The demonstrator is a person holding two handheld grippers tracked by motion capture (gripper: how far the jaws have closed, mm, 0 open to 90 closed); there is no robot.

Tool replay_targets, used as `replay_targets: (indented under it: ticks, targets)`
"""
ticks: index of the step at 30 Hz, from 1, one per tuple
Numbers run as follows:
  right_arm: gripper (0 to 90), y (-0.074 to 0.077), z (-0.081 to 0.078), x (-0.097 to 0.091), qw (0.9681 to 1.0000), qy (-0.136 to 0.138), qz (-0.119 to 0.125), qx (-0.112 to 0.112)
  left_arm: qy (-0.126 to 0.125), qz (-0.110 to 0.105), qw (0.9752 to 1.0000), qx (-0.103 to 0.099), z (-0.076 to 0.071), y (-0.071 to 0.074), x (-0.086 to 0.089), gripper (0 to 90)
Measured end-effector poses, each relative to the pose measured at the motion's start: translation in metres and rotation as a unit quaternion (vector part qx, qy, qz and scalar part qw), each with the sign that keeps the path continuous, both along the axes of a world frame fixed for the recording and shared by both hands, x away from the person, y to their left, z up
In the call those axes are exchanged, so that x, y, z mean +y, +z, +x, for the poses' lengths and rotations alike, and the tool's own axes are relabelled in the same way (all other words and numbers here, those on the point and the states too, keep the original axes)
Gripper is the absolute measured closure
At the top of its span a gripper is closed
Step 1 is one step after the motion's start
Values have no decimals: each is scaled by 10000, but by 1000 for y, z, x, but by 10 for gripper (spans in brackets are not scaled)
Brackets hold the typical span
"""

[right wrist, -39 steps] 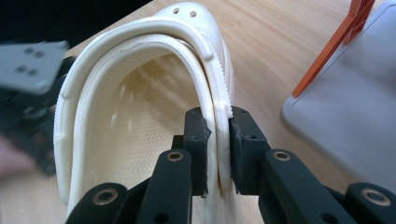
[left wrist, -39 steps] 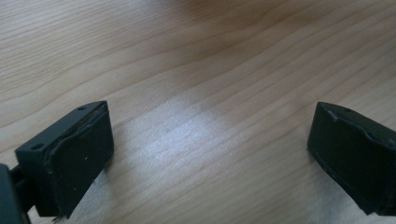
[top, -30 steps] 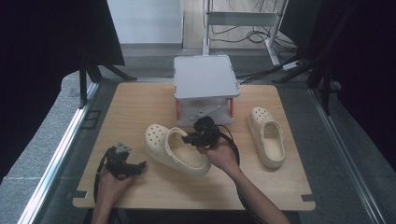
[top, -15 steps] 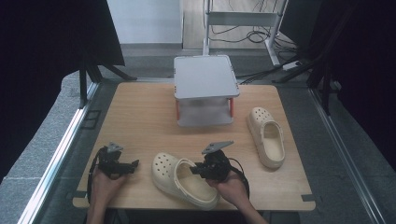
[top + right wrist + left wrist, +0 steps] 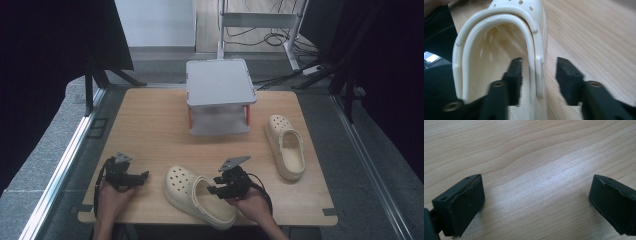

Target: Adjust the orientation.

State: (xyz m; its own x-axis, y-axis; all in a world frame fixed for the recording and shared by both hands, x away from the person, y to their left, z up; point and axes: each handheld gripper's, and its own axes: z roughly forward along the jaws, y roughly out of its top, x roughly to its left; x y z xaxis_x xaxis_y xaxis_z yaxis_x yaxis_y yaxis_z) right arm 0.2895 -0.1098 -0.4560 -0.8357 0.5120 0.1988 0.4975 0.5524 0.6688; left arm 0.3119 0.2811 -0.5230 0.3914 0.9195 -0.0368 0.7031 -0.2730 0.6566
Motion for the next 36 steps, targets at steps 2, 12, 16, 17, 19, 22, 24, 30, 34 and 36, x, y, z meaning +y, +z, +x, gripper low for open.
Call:
replay_targets:
  ticks: [2,12,16,17,19,22,24,30,34,36]
  targets:
    - [422,6,2,-5,10000,84,32,5,1,-2,10000,-1,0,0,0,3]
    - [244,28,18,-42,9989,-363,-120,-274,-6,13,10000,0,0,0,0,3]
    - [179,31,29,-59,9966,-723,-215,-328,-8,10,10000,4,0,0,0,3]
    - [179,31,31,-63,9960,-792,-234,-333,-8,11,10000,4,0,0,0,3]
    - [178,32,35,-71,9949,-911,-256,-354,-7,10,10000,4,0,0,0,3]
    - [173,34,40,-81,9926,-1106,-317,-394,-5,14,10000,0,0,0,0,3]
    - [171,36,43,-90,9907,-1256,-323,-402,-7,11,10000,3,0,0,0,3]
    - [139,40,52,-111,9855,-1612,-389,-365,-5,15,10000,-1,0,0,0,3]
    - [133,41,57,-126,9816,-1823,-460,-338,-7,10,10000,4,0,0,0,3]
    - [136,42,59,-134,9787,-1959,-511,-353,-7,11,10000,3,0,0,0,3]
